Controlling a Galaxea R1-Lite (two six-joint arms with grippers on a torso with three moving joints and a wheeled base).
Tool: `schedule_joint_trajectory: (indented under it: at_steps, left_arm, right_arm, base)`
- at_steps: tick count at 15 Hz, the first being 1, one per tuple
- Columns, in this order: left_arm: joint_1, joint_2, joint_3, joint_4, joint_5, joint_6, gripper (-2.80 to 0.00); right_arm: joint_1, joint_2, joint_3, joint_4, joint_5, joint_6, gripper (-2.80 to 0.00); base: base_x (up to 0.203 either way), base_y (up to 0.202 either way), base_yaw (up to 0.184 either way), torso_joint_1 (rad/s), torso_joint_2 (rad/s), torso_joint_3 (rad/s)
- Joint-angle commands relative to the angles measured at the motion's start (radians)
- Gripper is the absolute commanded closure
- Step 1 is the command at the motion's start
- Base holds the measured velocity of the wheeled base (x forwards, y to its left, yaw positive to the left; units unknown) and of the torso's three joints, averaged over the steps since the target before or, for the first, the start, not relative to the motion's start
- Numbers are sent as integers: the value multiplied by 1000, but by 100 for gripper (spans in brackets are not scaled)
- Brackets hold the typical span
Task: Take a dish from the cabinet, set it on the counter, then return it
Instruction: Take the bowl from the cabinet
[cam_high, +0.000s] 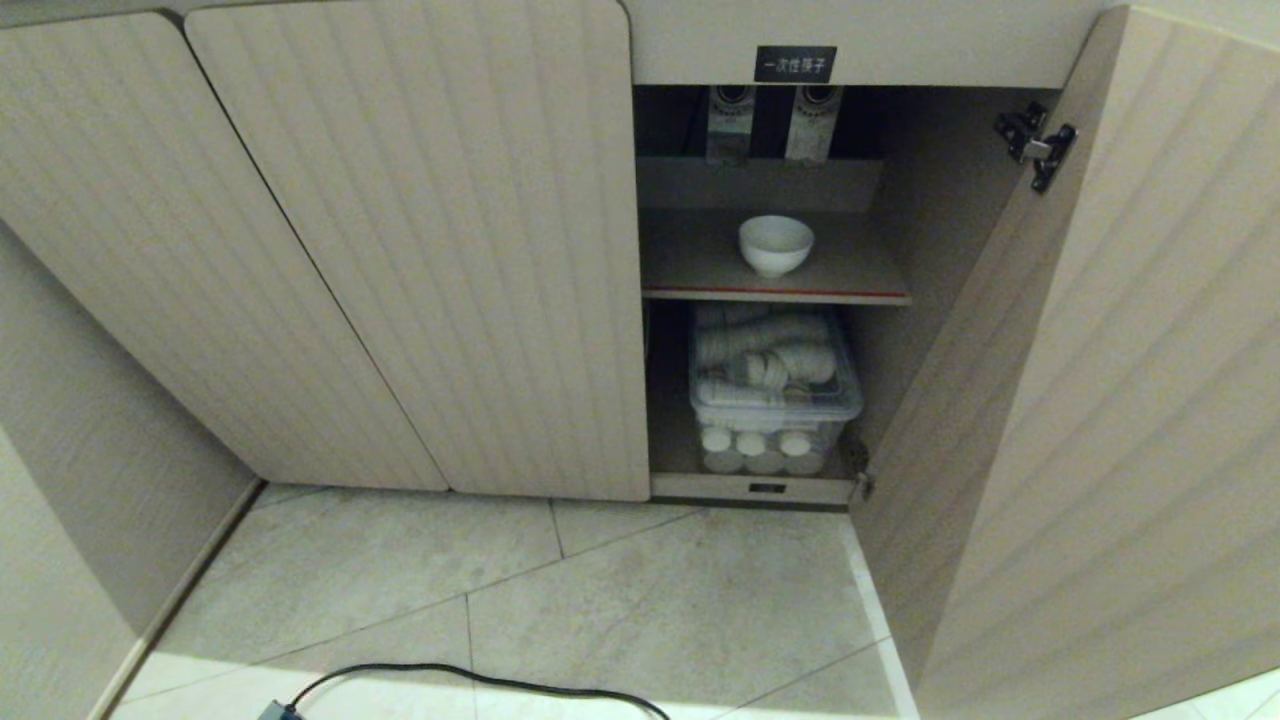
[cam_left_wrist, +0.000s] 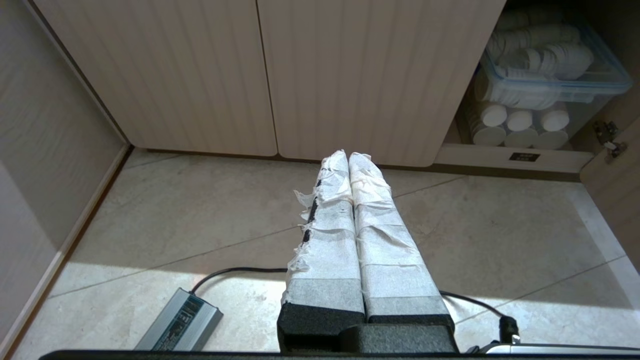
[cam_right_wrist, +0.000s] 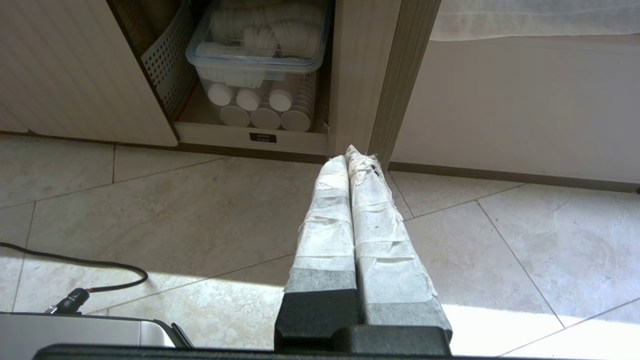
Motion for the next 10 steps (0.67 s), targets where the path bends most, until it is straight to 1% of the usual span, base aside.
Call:
schedule_joint_trajectory:
  at_steps: [1, 10]
  left_arm:
    - [0, 0, 0, 0, 1, -1, 0]
    - [0, 0, -1, 0, 1, -1, 0]
  right_arm:
    - [0, 1, 0, 0, 0, -1, 0]
    - [0, 1, 0, 0, 0, -1, 0]
  base:
    - [0, 0, 0, 0, 0, 0]
    - [0, 0, 0, 0, 0, 0]
